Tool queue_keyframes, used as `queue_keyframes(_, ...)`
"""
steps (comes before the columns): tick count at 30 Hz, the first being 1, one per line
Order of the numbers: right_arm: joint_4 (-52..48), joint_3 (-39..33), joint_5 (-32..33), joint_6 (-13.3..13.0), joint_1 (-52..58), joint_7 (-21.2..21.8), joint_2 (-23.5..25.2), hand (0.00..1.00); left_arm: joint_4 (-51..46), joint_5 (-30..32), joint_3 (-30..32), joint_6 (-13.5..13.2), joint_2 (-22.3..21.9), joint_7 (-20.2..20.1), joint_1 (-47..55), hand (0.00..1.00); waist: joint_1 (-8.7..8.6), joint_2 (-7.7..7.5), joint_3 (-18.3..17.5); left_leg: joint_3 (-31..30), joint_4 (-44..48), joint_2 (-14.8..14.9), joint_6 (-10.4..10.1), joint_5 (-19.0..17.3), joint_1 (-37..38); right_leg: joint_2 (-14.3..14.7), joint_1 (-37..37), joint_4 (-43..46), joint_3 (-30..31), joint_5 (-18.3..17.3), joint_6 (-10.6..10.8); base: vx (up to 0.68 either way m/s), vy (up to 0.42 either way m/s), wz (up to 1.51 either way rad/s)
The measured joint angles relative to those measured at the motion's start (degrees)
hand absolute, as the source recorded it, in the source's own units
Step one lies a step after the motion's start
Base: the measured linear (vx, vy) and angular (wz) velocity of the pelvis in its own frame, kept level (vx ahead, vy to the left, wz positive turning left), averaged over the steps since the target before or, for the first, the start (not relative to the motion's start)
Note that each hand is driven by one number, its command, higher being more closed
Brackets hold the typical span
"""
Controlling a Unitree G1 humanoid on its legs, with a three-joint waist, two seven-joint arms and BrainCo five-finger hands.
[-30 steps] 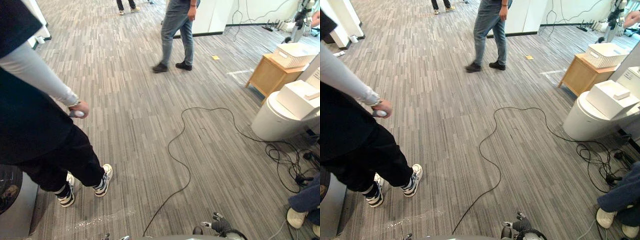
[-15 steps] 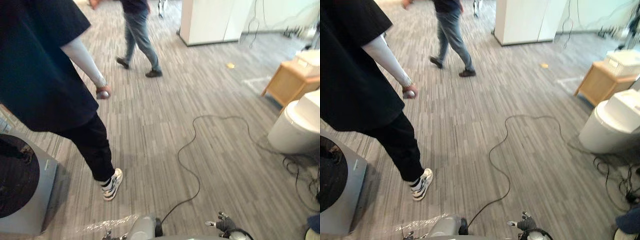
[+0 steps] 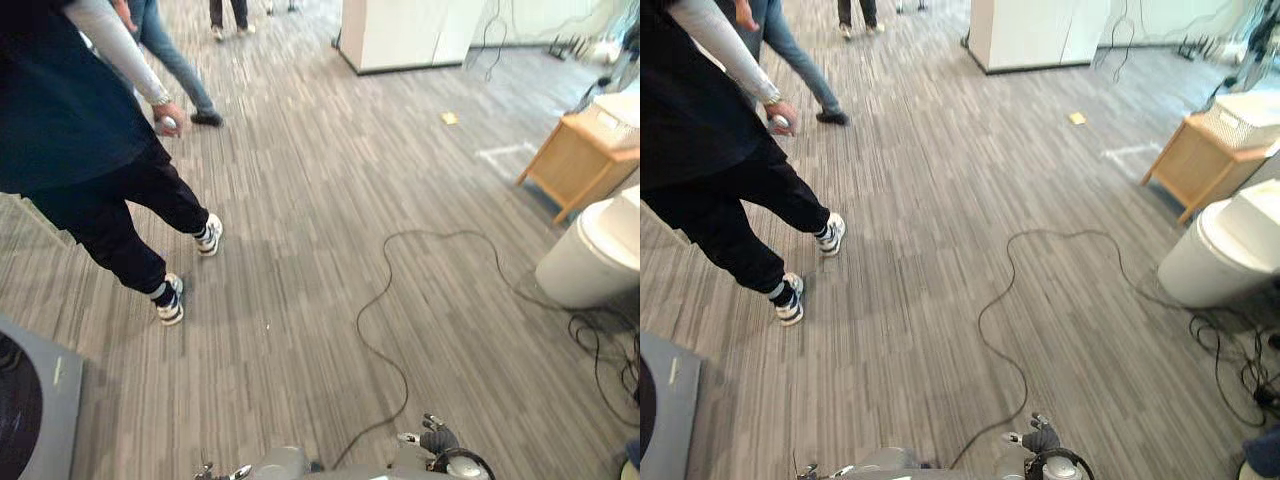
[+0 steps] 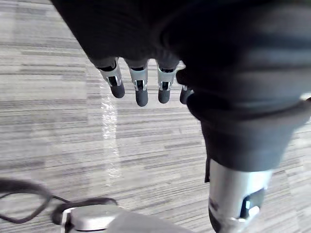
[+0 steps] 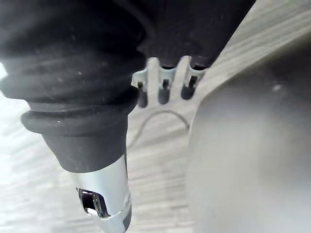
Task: Organize washtable
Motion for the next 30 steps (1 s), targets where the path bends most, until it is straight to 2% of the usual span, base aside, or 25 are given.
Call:
queue_keyframes(2, -2.2, -0.6, 1.2, -0.1, -0.2, 0.0, -0.5, 0.00, 0.7, 0.1, 0.0, 0.3, -0.7, 0.0, -1.4, 0.00, -1.64, 1.66, 0.3, -2.4, -3.0, 1.3, -0.1, 0.0, 3.6, 2.1, -4.0, -10.6, -3.2, -0.3, -0.9, 0.52, 0.005, 0.56)
queue_keyframes(3, -4.1, -1.0, 1.7, -0.1, -0.4, -0.1, -1.6, 0.00, 0.6, 1.1, 0.0, 0.4, -1.8, 0.0, -3.2, 0.00, -2.05, 3.82, 1.1, -3.6, -5.8, 3.4, -2.1, 0.1, 6.2, 4.4, -6.5, -20.5, -4.3, 2.2, -2.9, 0.61, -0.020, 0.78)
queue_keyframes(4, -4.5, -1.2, 1.8, -0.1, -1.0, -0.2, -2.5, 0.00, 0.5, 1.6, -0.1, 0.4, -2.5, -0.1, -4.9, 0.00, -2.12, 4.81, 1.9, -4.7, -7.0, 4.7, -4.4, 0.8, 7.6, 6.0, -8.1, -31.4, -4.6, 7.8, -2.7, 0.63, -0.039, 0.74)
queue_keyframes(6, -4.4, -2.1, 1.9, 0.1, -1.1, -0.2, -2.3, 0.00, 0.6, 2.6, 0.5, 0.4, -2.6, -0.4, -5.6, 0.00, -1.73, 4.23, 2.1, -5.8, -7.5, 5.1, -7.0, 1.3, 10.4, 7.4, -9.0, -43.6, -3.4, 15.3, -3.3, 0.78, -0.140, 0.46)
queue_keyframes(7, -4.4, -2.5, 2.0, 0.3, -0.7, -0.3, -1.9, 0.00, 0.6, 2.9, 1.7, 0.4, -2.6, -0.6, -5.4, 0.00, -1.79, 3.50, 1.9, -6.0, -6.6, 5.0, -8.2, 1.2, 12.3, 8.0, -8.8, -45.8, -3.0, 17.2, -4.6, 0.98, -0.227, 0.40)
queue_keyframes(8, -4.5, -3.2, 2.2, 0.3, -0.1, -0.4, -1.4, 0.00, 0.8, 3.3, 3.3, 0.5, -2.8, -0.9, -5.0, 0.00, -2.04, 2.74, 1.5, -7.2, -4.8, 5.0, -8.4, 1.1, 14.0, 8.3, -8.3, -44.9, -0.7, 22.1, -7.4, 0.72, -0.172, 0.43)
queue_keyframes(9, -4.9, -4.9, 2.6, 0.3, -0.5, -0.1, -1.8, 0.00, 0.9, 3.3, 5.4, 0.6, -4.2, -1.1, -5.8, 0.00, -2.23, 4.83, 1.8, -8.1, 0.2, 7.2, -10.8, 2.6, 14.3, 9.1, -8.2, -39.2, -1.0, 24.6, -11.1, 0.86, -0.207, 0.40)
queue_keyframes(10, -4.9, -5.5, 2.6, 0.3, -0.8, -0.2, -2.2, 0.00, 0.7, 3.3, 6.8, 0.5, -5.4, -1.2, -6.2, 0.00, -2.29, 6.04, 2.1, -8.1, 4.1, 8.2, -12.8, 5.3, 13.1, 9.8, -7.7, -36.7, -1.3, 22.5, -12.0, 0.81, -0.191, 0.27)
queue_keyframes(11, -4.4, -5.5, 2.6, 0.5, -0.7, -0.3, -2.7, 0.00, 0.3, 3.3, 9.7, 0.3, -6.9, -1.3, -6.3, 0.00, -2.57, 6.88, 2.3, -7.3, 15.9, 9.1, -7.5, 18.5, 8.4, 10.0, -4.1, -35.9, -2.4, 19.3, -9.1, 0.79, -0.185, 0.10)
queue_keyframes(12, -4.4, -5.3, 2.6, 0.6, -0.5, -0.3, -2.8, 0.00, 0.4, 3.3, 11.4, 0.3, -7.4, -1.3, -6.3, 0.00, -2.85, 7.14, 2.4, -6.5, 20.4, 9.9, -7.4, 27.1, 6.2, 10.4, -1.5, -37.2, -2.7, 18.2, -8.2, 0.80, -0.166, 0.02)
queue_keyframes(13, -4.3, -4.9, 2.7, 0.6, -0.1, -0.3, -2.7, 0.00, 0.5, 3.2, 13.3, 0.5, -7.3, -1.2, -6.1, 0.00, -2.80, 6.90, 2.7, -5.1, 29.6, 12.9, -7.6, 29.7, 2.3, 11.6, 2.5, -39.8, -2.2, 17.2, -8.7, 0.93, -0.158, -0.11)
queue_keyframes(14, -3.6, -4.6, 3.0, 0.7, 0.5, -0.6, -2.0, 0.00, -0.3, 2.5, 15.9, 0.4, -7.3, -1.2, -6.1, 0.00, -2.30, 6.77, 3.3, 1.9, 45.6, 21.0, -4.1, 23.8, -5.0, 14.1, 11.2, -44.1, -1.2, 15.4, -10.8, 0.91, -0.145, -0.18)
queue_keyframes(16, -1.9, -4.4, 3.0, 0.6, 0.5, -0.6, -1.4, 0.00, -0.9, 2.0, 16.2, 0.5, -6.6, -1.1, -5.9, 0.00, -0.95, 5.24, 4.2, 4.4, 49.9, 22.9, -3.5, 19.1, -8.5, 14.3, 16.9, -46.8, 0.0, 14.5, -10.6, 0.60, -0.079, -0.18)
queue_keyframes(17, -1.2, -3.7, 3.0, 0.7, 0.4, -0.8, -0.9, 0.00, -1.7, 2.0, 15.8, 0.5, -5.6, -1.1, -5.3, 0.00, -0.77, 4.07, 4.5, 4.3, 50.0, 21.8, -3.8, 15.8, -13.2, 13.7, 21.5, -49.2, 1.1, 12.4, -10.6, 0.60, -0.027, -0.19)
queue_keyframes(18, 0.1, -2.2, 2.9, 0.7, -0.2, -1.2, -1.3, 0.00, -1.8, 2.0, 15.6, 0.5, -5.7, -1.0, -4.5, 0.00, -0.71, 3.60, 4.9, 4.1, 47.0, 20.9, -5.4, 12.7, -18.1, 13.3, 24.5, -50.2, 1.7, 11.5, -9.8, 0.59, 0.007, -0.26)
queue_keyframes(20, 0.6, -2.1, 2.8, 0.8, -0.1, -1.3, -1.2, 0.00, -1.8, 1.9, 15.1, 0.5, -6.2, -0.9, -3.6, 0.00, 0.47, 3.63, 5.0, 4.8, 39.6, 19.1, -6.8, 9.8, -22.7, 12.0, 27.2, -50.4, 2.7, 9.8, -7.2, 0.54, 0.124, -0.57)
queue_keyframes(21, 0.7, -2.1, 2.9, 1.3, -0.1, -1.3, -1.1, 0.00, -1.7, 1.6, 14.4, 0.6, -6.0, -1.0, -2.8, 0.00, 1.30, 3.39, 5.0, 4.7, 31.0, 17.2, -6.8, 9.7, -25.7, 10.4, 28.8, -50.8, 3.1, 7.4, -6.0, 0.62, 0.244, -0.76)
queue_keyframes(22, 0.5, -2.1, 3.0, 1.2, 0.0, -1.3, -1.2, 0.00, -1.6, 1.4, 12.8, 0.6, -5.8, -0.9, -2.4, 0.00, 1.82, 3.58, 4.9, 3.6, 17.9, 15.2, -7.7, 10.6, -27.0, 9.1, 30.0, -50.9, 3.4, 4.4, -5.6, 0.51, 0.255, -0.63)
queue_keyframes(23, 0.5, -2.0, 3.0, 1.2, 0.1, -1.3, -1.3, 0.00, -1.6, 1.3, 12.1, 0.6, -5.9, -0.9, -1.7, 0.00, 1.78, 3.88, 4.7, 2.7, 10.2, 14.5, -9.2, 11.7, -27.0, 8.7, 30.4, -51.0, 3.8, 3.3, -4.9, 0.53, 0.313, -0.57)
queue_keyframes(24, 0.6, -1.4, 3.0, 1.2, 0.2, -1.5, -1.8, 0.00, -0.9, 1.2, 11.0, 0.6, -5.8, -0.9, -0.7, 0.00, 2.12, 4.35, 4.6, 1.1, 4.5, 13.5, -8.9, 19.5, -26.9, 8.3, 31.8, -51.1, 5.5, 1.4, -3.8, 0.58, 0.339, -0.37)
queue_keyframes(25, 0.8, 0.9, 2.9, 1.2, 0.1, -1.5, -1.2, 0.00, -0.6, 1.1, 10.8, 0.5, -4.7, -1.0, -0.2, 0.00, 1.91, 2.83, 3.9, 1.0, 5.8, 10.7, -6.0, 20.0, -27.6, 6.6, 32.0, -51.3, 7.8, 0.4, -3.9, 0.60, 0.327, -0.18)
queue_keyframes(26, 0.8, 1.9, 2.7, 1.1, 0.3, -1.4, -1.0, 0.00, -0.6, 1.1, 10.7, 0.5, -4.3, -1.0, -0.6, 0.00, 1.67, 1.26, 3.3, 1.1, 7.3, 9.9, -5.4, 18.4, -28.4, 6.0, 32.0, -50.8, 8.6, 0.7, -3.8, 0.63, 0.303, 0.13)
queue_keyframes(28, 1.4, 2.1, 1.9, 1.2, 0.3, -1.3, -0.5, 0.00, -0.5, 1.0, 10.8, 0.5, -3.7, -1.0, -1.8, 0.00, 2.09, 0.65, 3.2, 1.2, 13.1, 7.7, -2.7, 12.8, -29.6, 3.9, 30.2, -44.3, 11.5, 1.8, -2.3, 0.60, 0.323, 0.25)
queue_keyframes(29, 1.6, 2.1, 1.8, 1.2, 0.3, -1.2, -0.5, 0.00, -0.4, 1.0, 10.8, 0.4, -3.7, -1.0, -1.7, 0.00, 2.23, 0.59, 3.2, 1.9, 14.1, 7.4, -1.7, 11.5, -28.7, 3.4, 29.8, -41.2, 12.8, 2.0, -1.7, 0.56, 0.350, 0.09)
queue_keyframes(30, 2.2, 2.1, 1.8, 1.1, 0.3, -1.2, -0.4, 0.00, 0.1, 0.9, 10.8, 0.5, -3.6, -1.0, -1.6, 0.00, 2.20, 0.33, 3.0, 2.9, 14.1, 6.1, -0.6, 9.0, -25.6, 1.9, 28.0, -32.7, 14.7, 3.1, 1.3, 0.54, 0.314, -0.14)
